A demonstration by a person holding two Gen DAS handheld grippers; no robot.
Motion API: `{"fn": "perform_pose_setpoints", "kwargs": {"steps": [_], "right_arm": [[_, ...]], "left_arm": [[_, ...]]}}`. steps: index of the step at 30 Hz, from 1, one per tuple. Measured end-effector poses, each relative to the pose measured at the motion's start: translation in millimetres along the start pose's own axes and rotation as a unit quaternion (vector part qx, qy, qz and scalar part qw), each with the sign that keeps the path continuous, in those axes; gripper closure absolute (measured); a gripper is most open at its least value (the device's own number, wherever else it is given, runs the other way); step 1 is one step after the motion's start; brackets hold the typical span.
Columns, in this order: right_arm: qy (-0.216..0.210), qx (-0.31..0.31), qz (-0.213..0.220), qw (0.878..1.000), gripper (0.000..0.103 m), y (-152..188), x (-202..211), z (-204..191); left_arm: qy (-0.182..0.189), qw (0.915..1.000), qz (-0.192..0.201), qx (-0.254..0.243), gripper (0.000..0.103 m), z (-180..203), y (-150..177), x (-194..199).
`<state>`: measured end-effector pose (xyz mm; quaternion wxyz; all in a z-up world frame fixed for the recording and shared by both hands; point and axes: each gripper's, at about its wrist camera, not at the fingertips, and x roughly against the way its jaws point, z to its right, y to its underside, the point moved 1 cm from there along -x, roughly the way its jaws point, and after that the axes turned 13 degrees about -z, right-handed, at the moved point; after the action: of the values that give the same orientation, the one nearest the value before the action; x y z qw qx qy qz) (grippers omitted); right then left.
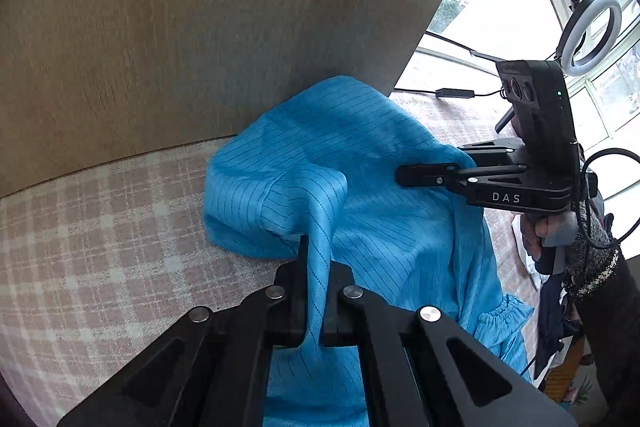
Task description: Fold clothes
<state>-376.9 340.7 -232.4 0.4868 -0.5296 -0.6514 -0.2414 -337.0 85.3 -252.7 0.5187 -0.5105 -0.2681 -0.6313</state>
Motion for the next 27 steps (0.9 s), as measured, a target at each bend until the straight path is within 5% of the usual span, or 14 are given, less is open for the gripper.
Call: {"fn": "perform_pose_setpoints", "kwargs": {"steps": [4, 5, 7, 8, 9, 13, 16, 22, 27], "right_arm": [[0.018, 0.048, 0.124, 0.991, 0.099, 44, 65, -23], [0.026, 0.054, 0.156, 0.986, 0.099, 55, 81, -27], [0.064, 0.036, 0.168, 0.983, 0.081, 48, 87, -22], [0.077, 0.019, 0.152, 0.985, 0.06, 40, 83, -16], [0.088, 0.001, 0.129, 0.988, 0.056, 30, 77, -10], [0.098, -0.016, 0.111, 0.989, 0.056, 41, 91, -8], [0.094, -0.011, 0.123, 0.988, 0.056, 71, 119, -15], [0.036, -0.031, 0.091, 0.995, 0.049, 189, 155, -46], [0.01, -0.091, 0.001, 0.996, 0.047, 317, 97, -75]], "left_arm": [[-0.05, 0.9888, 0.119, -0.075, 0.097, 26, 46, 51], [-0.06, 0.9867, 0.128, -0.08, 0.093, 29, 51, 56], [-0.066, 0.9896, 0.115, -0.057, 0.09, 20, 40, 49], [-0.066, 0.9919, 0.101, -0.039, 0.09, 12, 31, 42], [-0.067, 0.9937, 0.087, -0.023, 0.09, 5, 21, 34], [-0.079, 0.9934, 0.081, -0.018, 0.088, -8, 30, 54], [-0.087, 0.9912, 0.095, -0.028, 0.076, -10, 52, 87], [-0.093, 0.9902, 0.1, -0.03, 0.063, -9, 147, 158], [-0.027, 0.9994, 0.021, 0.01, 0.052, 2, 252, 128]]}}
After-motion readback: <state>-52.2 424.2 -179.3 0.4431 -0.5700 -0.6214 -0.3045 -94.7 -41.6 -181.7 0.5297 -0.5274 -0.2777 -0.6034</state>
